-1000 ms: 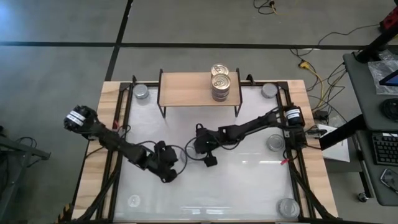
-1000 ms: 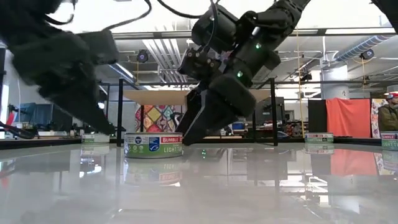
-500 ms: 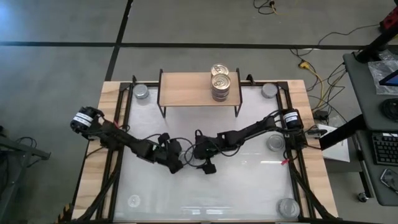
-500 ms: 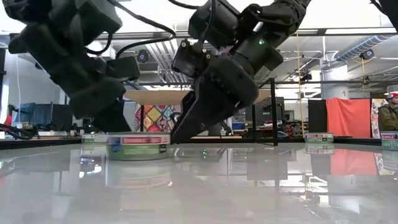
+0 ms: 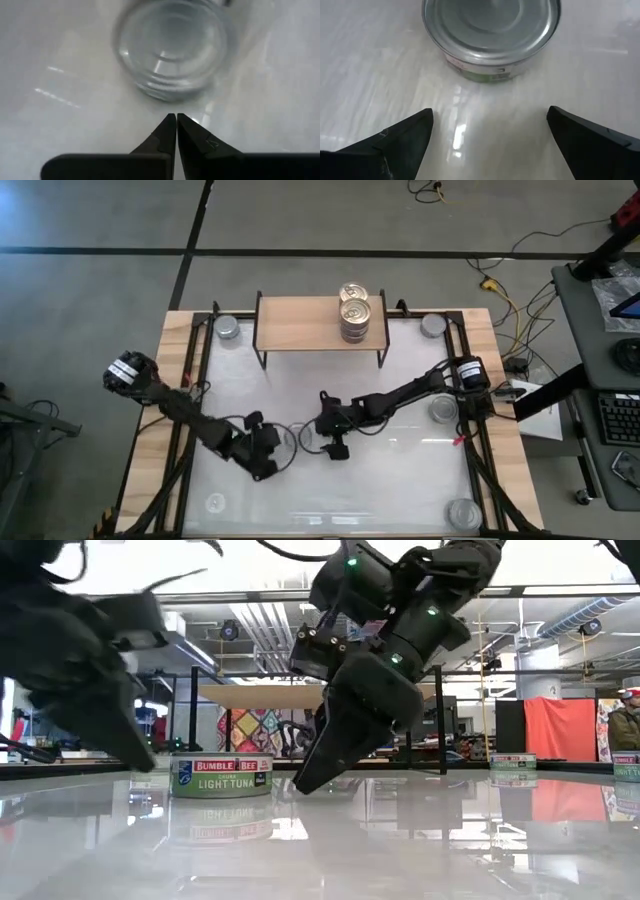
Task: Stack canned seafood by type on shelf
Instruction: Put the green tuna can on the shelf
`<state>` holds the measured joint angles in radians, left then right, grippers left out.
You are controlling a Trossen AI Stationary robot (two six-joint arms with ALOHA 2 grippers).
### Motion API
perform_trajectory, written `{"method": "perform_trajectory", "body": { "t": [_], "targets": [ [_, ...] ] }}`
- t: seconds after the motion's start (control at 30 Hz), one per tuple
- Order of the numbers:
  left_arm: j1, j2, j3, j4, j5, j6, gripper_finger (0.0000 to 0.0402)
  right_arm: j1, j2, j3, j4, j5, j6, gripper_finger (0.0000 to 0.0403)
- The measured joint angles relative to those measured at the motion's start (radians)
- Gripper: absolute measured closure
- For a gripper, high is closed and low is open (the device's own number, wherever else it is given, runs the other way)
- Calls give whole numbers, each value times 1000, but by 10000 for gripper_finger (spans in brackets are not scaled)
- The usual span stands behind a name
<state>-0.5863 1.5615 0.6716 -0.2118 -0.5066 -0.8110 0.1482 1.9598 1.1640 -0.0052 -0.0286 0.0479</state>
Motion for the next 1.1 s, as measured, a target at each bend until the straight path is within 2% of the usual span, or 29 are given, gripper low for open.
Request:
{"method": "perform_trajectory", "body": {
  "t": [0.2,0.33,0.5,0.73,0.9,1.1],
  "targets": [
    [-51,28,-24,72,-9,15,401,35,-2,-228,474,83,111,16],
    [-51,18,-40,101,35,67,401,38,0,-313,647,101,110,16],
    [-23,-35,-49,86,40,155,401,38,0,-323,725,105,62,16],
    [52,-28,-85,132,64,226,401,18,14,-319,813,133,-13,16],
    [75,-26,-94,230,83,278,401,10,98,-277,869,90,5,16],
    [85,-26,-95,230,86,277,402,14,219,-147,870,39,15,16]
  ]
}}
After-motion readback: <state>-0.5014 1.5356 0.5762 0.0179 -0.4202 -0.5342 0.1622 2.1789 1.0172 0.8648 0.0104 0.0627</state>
